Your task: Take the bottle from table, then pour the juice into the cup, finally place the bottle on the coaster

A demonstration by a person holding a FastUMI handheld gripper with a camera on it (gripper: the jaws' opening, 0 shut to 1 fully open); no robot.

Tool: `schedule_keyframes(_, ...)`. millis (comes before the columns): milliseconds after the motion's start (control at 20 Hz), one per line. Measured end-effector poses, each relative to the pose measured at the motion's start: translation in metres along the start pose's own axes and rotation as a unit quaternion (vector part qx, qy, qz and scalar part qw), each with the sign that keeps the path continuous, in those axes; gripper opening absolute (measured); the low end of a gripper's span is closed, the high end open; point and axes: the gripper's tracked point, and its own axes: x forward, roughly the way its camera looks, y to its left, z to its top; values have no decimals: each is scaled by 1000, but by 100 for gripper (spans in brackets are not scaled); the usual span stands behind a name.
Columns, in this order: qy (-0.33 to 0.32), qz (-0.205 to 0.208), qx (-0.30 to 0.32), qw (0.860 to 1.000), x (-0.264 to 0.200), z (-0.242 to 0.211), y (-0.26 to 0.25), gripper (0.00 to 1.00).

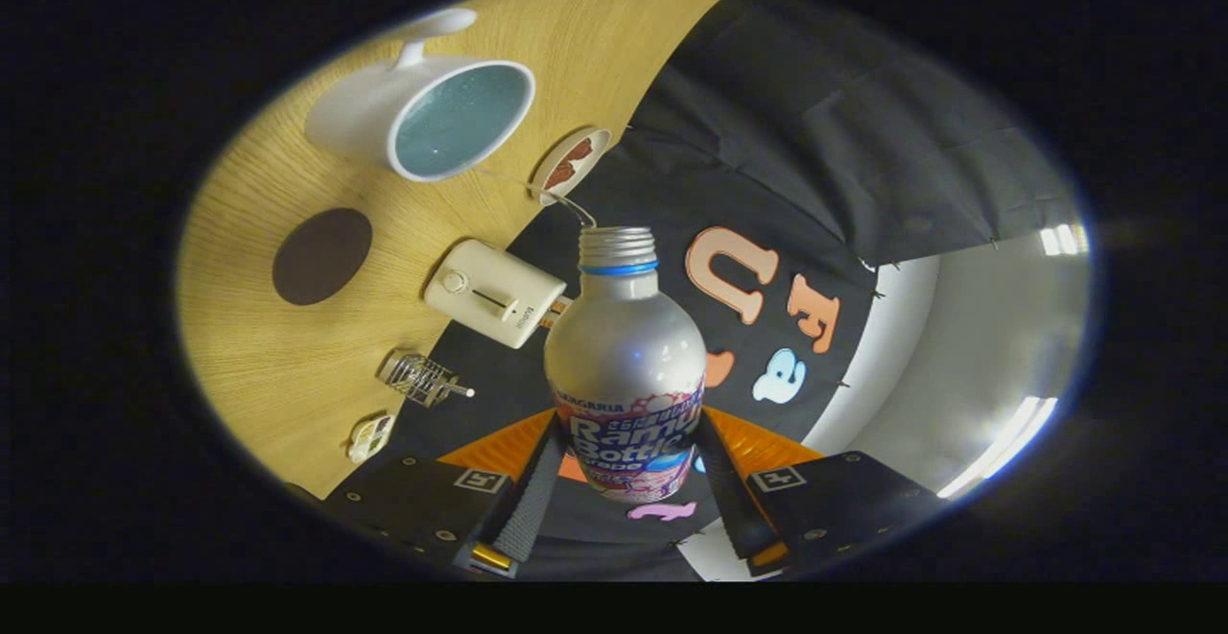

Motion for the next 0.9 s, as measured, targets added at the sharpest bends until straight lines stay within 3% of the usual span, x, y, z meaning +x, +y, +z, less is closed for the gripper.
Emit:
schedule_keyframes(550,-17,44,47,998,-8,29,40,77)
schedule_keyframes(700,-18,77,97,992,-11,39,59,77)
schedule_keyframes(900,-10,121,190,974,-20,45,81,77)
